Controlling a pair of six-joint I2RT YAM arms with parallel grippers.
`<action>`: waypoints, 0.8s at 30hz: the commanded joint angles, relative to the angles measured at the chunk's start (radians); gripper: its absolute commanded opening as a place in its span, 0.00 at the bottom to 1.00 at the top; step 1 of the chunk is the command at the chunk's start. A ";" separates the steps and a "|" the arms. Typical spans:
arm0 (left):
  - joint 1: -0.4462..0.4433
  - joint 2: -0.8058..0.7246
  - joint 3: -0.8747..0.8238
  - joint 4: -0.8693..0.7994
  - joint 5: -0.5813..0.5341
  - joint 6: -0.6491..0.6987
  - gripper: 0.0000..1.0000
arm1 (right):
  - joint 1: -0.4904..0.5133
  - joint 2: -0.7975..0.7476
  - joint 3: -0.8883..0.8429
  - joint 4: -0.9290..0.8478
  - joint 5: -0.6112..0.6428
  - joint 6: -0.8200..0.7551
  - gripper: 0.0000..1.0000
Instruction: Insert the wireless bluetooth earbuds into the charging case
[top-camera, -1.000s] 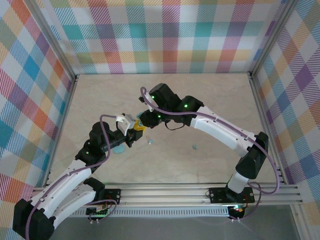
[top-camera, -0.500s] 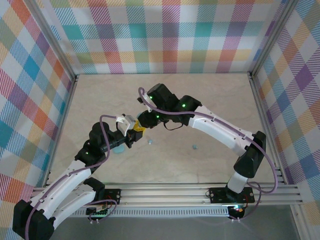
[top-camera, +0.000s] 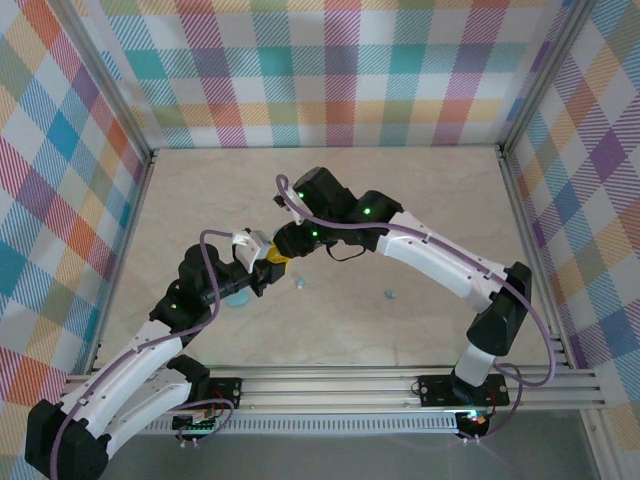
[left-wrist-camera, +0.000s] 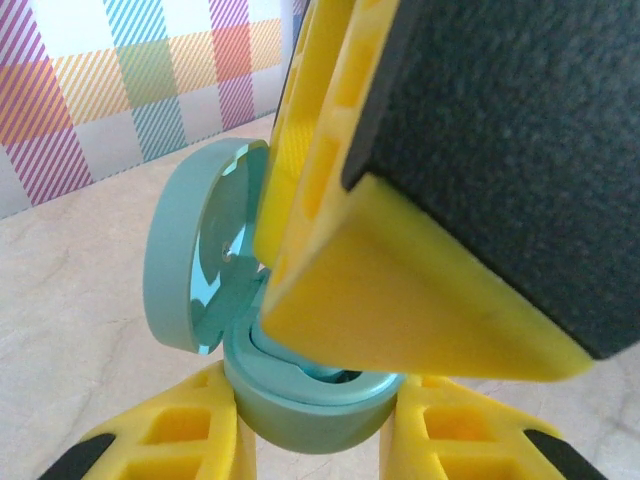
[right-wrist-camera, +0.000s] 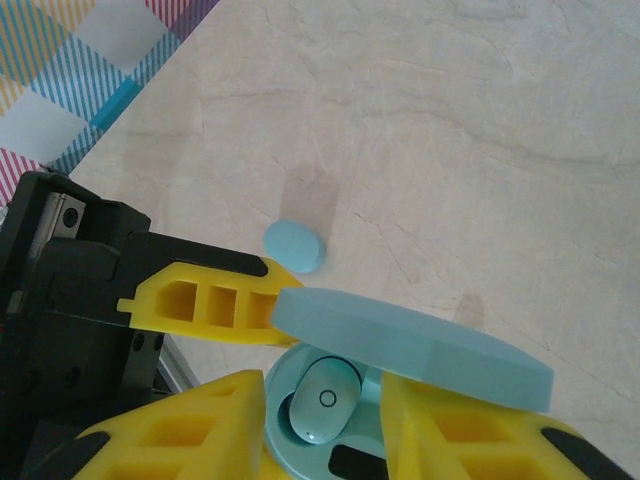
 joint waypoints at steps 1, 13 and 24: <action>-0.011 -0.010 0.018 0.037 0.018 -0.010 0.00 | 0.005 -0.056 0.059 -0.025 -0.022 0.039 0.37; -0.011 0.022 0.054 0.057 0.099 -0.049 0.00 | -0.052 -0.109 0.138 -0.108 -0.040 0.042 0.36; -0.022 0.084 0.178 -0.017 0.234 -0.034 0.00 | -0.216 -0.087 0.141 -0.153 -0.189 0.062 0.37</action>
